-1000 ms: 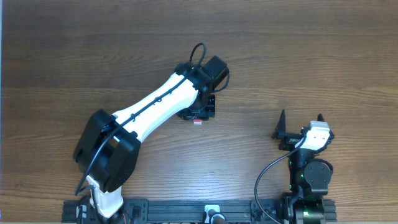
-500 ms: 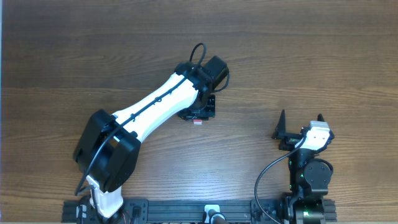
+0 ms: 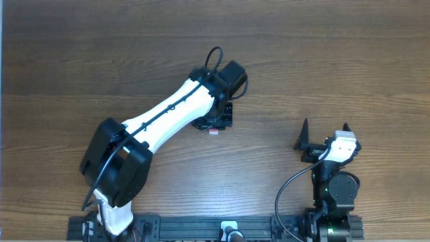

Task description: Stack Cubes

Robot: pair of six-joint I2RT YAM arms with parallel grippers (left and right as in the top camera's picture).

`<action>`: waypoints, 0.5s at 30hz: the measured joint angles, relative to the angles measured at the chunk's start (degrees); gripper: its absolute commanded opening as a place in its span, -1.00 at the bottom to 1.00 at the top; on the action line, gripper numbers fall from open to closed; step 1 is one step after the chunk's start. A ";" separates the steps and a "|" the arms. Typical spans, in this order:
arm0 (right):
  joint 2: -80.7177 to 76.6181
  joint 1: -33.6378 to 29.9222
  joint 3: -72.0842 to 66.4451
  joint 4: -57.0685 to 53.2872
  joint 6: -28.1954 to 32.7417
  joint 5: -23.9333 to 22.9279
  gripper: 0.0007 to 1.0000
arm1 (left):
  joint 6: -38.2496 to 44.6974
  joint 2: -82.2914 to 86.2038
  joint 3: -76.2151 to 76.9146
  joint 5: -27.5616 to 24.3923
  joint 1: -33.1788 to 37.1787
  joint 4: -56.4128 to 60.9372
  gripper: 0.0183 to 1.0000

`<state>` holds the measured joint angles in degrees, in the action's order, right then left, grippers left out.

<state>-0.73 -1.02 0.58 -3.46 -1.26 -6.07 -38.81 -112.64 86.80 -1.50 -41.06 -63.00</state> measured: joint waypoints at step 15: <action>0.00 0.00 0.00 0.00 0.02 0.00 0.99 | 0.00 -0.63 0.00 0.00 0.00 0.28 -0.95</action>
<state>-0.73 -1.02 0.58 -3.46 -1.23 -6.07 -38.81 -113.27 86.80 -1.50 -41.06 -62.72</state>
